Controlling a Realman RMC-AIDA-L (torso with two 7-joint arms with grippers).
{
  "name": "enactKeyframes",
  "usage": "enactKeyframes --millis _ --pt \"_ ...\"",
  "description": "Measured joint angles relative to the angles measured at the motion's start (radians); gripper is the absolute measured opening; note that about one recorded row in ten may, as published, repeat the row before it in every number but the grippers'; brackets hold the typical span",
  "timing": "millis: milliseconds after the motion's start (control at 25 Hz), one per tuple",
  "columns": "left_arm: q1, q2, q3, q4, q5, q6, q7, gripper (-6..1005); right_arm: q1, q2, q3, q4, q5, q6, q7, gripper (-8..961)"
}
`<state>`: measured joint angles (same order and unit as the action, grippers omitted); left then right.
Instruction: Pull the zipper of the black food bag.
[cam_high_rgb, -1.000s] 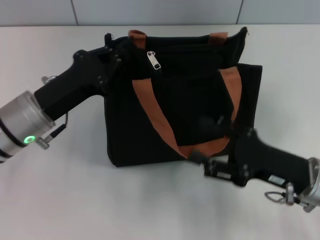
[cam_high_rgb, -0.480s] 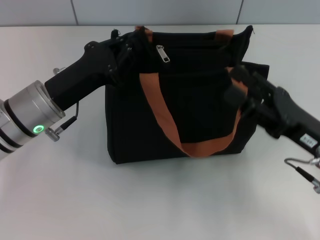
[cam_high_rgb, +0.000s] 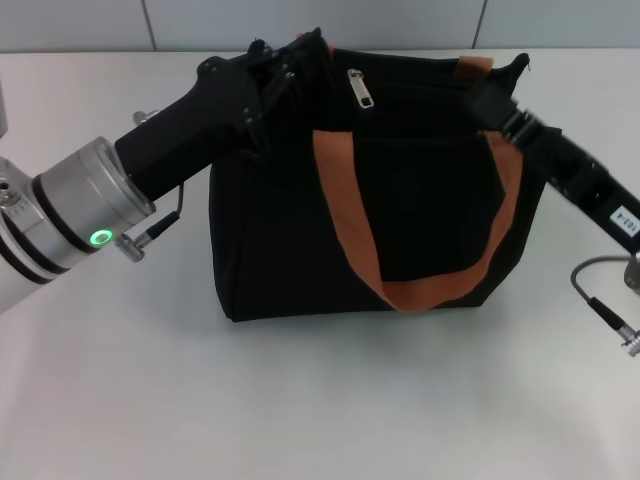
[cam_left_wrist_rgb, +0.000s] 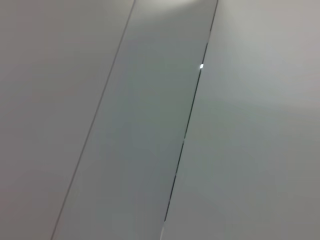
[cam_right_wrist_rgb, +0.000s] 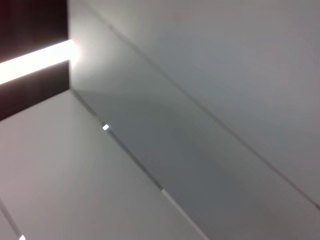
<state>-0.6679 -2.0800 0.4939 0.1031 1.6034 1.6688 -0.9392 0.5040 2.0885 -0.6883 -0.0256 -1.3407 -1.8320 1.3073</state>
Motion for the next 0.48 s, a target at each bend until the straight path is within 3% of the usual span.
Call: enactKeyframes --millis 480 --pt "-0.068 0.0 0.0 -0.053 -0.003 0.007 0.02 34 0.051 0.002 0.009 0.055 -0.005 0.027 0.097 776"
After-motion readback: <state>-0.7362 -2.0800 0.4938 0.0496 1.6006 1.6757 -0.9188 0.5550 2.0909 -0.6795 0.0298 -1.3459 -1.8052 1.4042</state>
